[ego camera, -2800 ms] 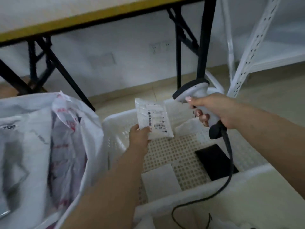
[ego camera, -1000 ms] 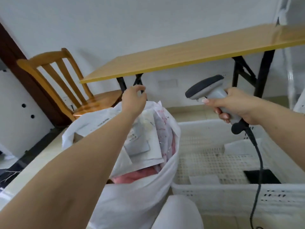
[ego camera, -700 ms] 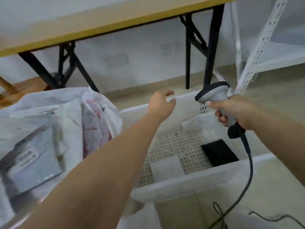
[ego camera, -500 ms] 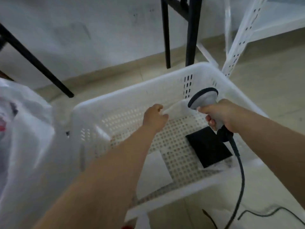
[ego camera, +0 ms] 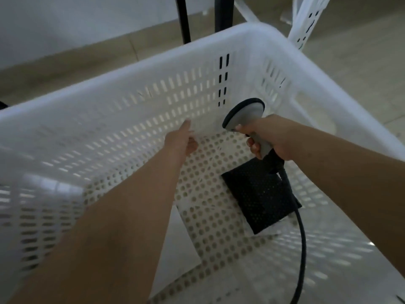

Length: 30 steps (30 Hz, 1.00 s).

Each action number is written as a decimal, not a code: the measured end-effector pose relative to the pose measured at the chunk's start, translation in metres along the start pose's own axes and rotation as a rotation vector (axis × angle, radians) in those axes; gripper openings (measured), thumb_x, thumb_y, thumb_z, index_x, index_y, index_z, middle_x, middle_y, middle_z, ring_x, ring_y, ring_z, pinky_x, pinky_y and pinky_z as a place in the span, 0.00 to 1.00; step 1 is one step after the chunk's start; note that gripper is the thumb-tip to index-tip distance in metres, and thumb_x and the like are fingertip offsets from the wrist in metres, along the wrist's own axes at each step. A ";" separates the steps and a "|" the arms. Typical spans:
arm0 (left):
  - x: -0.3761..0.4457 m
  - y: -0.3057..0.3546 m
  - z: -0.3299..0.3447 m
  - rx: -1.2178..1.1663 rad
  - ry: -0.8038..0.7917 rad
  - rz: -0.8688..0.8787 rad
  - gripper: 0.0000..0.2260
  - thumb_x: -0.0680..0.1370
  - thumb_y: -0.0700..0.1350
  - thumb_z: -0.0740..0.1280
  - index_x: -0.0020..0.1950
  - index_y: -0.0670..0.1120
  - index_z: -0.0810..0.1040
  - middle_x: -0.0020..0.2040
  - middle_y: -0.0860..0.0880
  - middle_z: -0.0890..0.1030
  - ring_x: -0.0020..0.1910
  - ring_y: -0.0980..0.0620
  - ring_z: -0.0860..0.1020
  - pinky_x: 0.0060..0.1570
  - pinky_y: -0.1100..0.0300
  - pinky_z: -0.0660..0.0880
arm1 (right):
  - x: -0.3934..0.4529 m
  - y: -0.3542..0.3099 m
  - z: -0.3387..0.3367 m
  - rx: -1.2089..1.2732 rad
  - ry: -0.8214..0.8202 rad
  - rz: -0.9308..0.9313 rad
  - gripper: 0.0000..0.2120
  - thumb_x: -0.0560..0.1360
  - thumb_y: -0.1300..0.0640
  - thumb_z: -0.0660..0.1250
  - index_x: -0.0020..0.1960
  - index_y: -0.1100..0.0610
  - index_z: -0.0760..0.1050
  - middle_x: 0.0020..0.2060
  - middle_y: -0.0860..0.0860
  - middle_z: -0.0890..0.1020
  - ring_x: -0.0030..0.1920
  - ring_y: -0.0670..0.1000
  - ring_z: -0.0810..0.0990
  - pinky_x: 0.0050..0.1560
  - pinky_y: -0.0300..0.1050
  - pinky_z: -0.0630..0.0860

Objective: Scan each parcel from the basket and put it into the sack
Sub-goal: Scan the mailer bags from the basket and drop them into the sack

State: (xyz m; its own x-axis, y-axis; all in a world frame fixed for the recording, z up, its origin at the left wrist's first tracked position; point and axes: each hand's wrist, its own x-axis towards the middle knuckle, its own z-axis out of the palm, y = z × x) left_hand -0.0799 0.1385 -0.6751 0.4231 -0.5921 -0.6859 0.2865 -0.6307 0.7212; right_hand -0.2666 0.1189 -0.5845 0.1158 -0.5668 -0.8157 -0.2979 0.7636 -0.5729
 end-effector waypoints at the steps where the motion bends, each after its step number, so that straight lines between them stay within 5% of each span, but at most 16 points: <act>1: -0.003 -0.006 -0.003 0.063 0.077 0.069 0.16 0.77 0.57 0.70 0.42 0.43 0.79 0.43 0.43 0.83 0.41 0.46 0.81 0.51 0.51 0.81 | -0.007 0.001 -0.002 0.000 0.010 -0.013 0.10 0.80 0.53 0.66 0.57 0.57 0.74 0.30 0.51 0.66 0.28 0.47 0.61 0.19 0.31 0.61; 4: -0.034 -0.017 -0.022 0.227 0.240 0.282 0.07 0.75 0.46 0.73 0.41 0.49 0.77 0.47 0.44 0.83 0.40 0.47 0.82 0.47 0.47 0.82 | -0.038 0.001 -0.006 0.001 0.037 -0.061 0.09 0.78 0.56 0.68 0.53 0.61 0.72 0.30 0.53 0.67 0.26 0.48 0.63 0.20 0.31 0.62; 8: -0.099 -0.001 -0.059 0.107 0.150 0.378 0.16 0.76 0.34 0.70 0.55 0.49 0.67 0.57 0.43 0.76 0.50 0.42 0.81 0.41 0.47 0.82 | -0.105 -0.015 -0.007 0.016 0.019 -0.187 0.13 0.77 0.57 0.70 0.58 0.61 0.74 0.30 0.53 0.68 0.26 0.48 0.64 0.20 0.33 0.64; 11: -0.160 0.037 -0.087 0.043 0.145 0.456 0.17 0.77 0.33 0.68 0.59 0.47 0.66 0.57 0.42 0.76 0.51 0.42 0.80 0.42 0.51 0.80 | -0.173 -0.032 -0.005 -0.020 -0.036 -0.289 0.10 0.75 0.56 0.71 0.53 0.59 0.75 0.27 0.51 0.70 0.22 0.47 0.66 0.22 0.36 0.65; 17: -0.316 0.133 -0.152 -0.040 0.103 0.629 0.08 0.78 0.32 0.65 0.49 0.44 0.76 0.47 0.42 0.81 0.43 0.44 0.81 0.43 0.53 0.80 | -0.347 -0.059 0.003 -0.069 -0.129 -0.573 0.10 0.75 0.55 0.71 0.50 0.59 0.74 0.26 0.52 0.70 0.21 0.47 0.65 0.23 0.38 0.65; 21: -0.417 0.169 -0.192 -0.083 0.123 0.739 0.03 0.78 0.34 0.68 0.49 0.41 0.78 0.41 0.46 0.82 0.38 0.48 0.81 0.34 0.61 0.79 | -0.466 -0.061 0.009 -0.200 -0.136 -0.817 0.14 0.76 0.54 0.71 0.40 0.60 0.70 0.23 0.51 0.71 0.21 0.48 0.65 0.24 0.40 0.66; 23: -0.456 0.178 -0.207 -0.099 0.136 0.777 0.03 0.79 0.36 0.66 0.50 0.39 0.80 0.39 0.46 0.82 0.37 0.48 0.80 0.39 0.58 0.78 | -0.514 -0.056 0.013 -0.245 -0.124 -0.900 0.17 0.76 0.53 0.70 0.35 0.60 0.68 0.19 0.50 0.69 0.20 0.48 0.64 0.24 0.40 0.66; 30: -0.546 0.189 -0.240 -0.236 0.117 0.787 0.10 0.83 0.40 0.60 0.44 0.42 0.77 0.41 0.45 0.81 0.36 0.51 0.79 0.31 0.63 0.80 | -0.610 -0.034 0.023 -0.295 -0.169 -1.070 0.14 0.75 0.54 0.72 0.44 0.60 0.68 0.26 0.53 0.71 0.21 0.48 0.63 0.24 0.41 0.66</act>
State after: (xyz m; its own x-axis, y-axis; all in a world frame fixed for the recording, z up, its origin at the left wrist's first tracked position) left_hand -0.0500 0.4632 -0.1405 0.6580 -0.7523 0.0330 0.0364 0.0756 0.9965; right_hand -0.3052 0.4462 -0.0690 0.5669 -0.8207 0.0714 -0.1783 -0.2069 -0.9620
